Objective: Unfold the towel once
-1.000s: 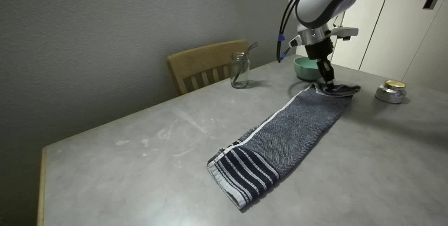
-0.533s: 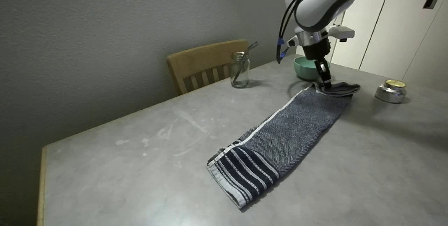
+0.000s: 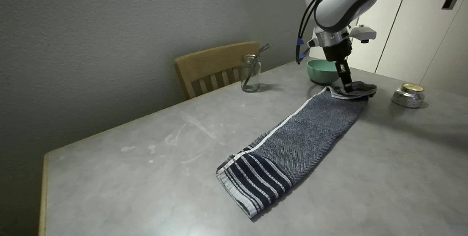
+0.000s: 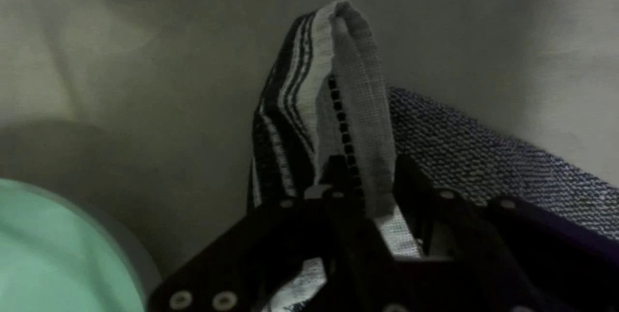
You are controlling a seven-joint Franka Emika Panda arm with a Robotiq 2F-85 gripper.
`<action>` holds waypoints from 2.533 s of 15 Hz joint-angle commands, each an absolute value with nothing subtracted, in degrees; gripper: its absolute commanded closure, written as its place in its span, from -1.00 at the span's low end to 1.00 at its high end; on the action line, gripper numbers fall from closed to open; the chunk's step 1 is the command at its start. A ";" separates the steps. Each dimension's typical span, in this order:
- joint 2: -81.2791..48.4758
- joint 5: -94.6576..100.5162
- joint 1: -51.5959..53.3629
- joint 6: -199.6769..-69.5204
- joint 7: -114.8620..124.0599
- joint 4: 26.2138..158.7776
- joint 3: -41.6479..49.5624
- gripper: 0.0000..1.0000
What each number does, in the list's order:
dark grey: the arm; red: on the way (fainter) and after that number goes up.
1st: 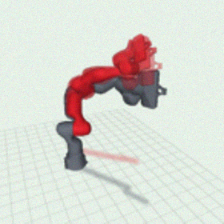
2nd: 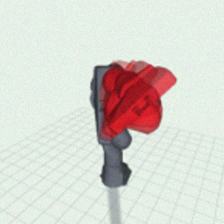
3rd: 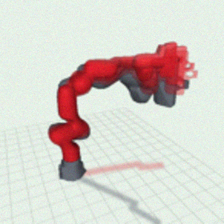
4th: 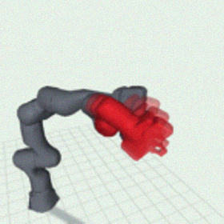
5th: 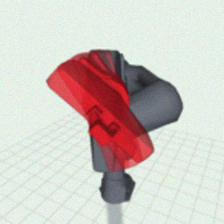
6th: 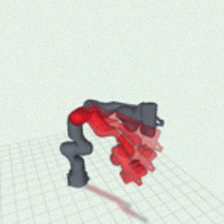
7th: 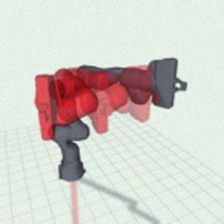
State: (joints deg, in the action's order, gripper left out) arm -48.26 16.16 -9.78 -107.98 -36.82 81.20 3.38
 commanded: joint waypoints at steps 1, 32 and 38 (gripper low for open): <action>-47.21 16.40 -10.74 -108.74 -35.94 82.29 3.61 -0.22; -38.29 -3.05 -17.62 -96.52 -39.44 88.76 -0.10 1.00; -42.95 -3.03 -18.25 -97.51 -41.74 87.44 0.72 1.00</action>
